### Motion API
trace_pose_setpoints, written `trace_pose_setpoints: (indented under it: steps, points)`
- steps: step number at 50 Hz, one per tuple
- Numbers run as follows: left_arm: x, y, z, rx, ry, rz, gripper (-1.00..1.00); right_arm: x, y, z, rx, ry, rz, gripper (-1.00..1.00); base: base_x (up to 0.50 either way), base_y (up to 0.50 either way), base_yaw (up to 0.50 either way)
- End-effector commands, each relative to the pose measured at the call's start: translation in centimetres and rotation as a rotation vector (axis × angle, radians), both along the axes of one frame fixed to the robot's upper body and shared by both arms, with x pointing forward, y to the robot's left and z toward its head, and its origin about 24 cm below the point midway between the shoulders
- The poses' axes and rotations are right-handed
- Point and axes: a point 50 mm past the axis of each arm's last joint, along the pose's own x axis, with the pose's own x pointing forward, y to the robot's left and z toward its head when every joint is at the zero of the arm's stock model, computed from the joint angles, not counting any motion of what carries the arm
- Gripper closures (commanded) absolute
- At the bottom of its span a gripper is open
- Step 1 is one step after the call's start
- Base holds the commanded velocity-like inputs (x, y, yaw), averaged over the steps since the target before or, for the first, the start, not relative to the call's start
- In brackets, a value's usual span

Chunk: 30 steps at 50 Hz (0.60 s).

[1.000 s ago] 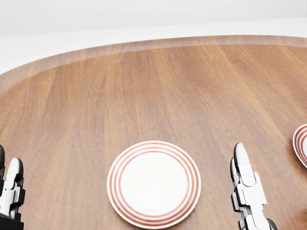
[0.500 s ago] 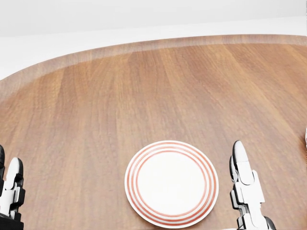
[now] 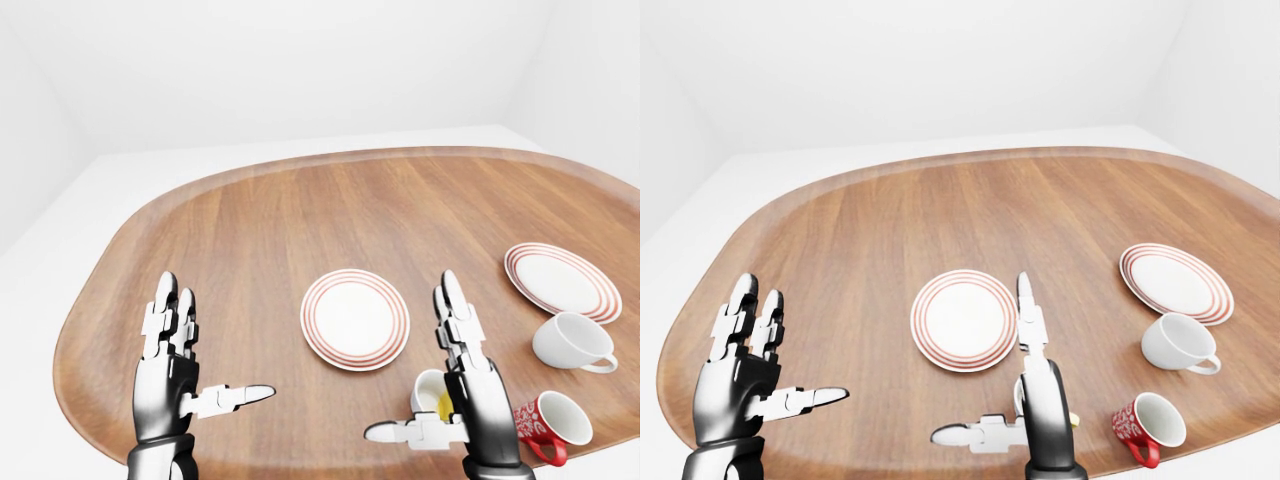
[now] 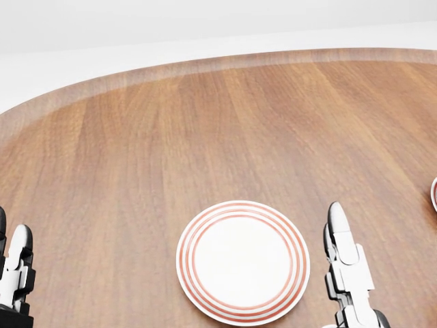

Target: Put the red mug on the left plate.

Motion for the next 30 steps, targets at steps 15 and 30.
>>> trace_pose_setpoints:
  steps: [15,30]
  points:
    - [0.0,0.0,0.0,-0.001,0.000,0.001,-1.00,1.2,0.2,-0.5,-0.028,0.022,-0.009,-1.00,0.45,-0.05,0.00]
    - [0.0,0.2,0.0,-0.002,-0.002,0.015,-1.00,2.7,-6.2,2.5,-0.641,0.078,-0.227,-1.00,0.00,0.00,0.00]
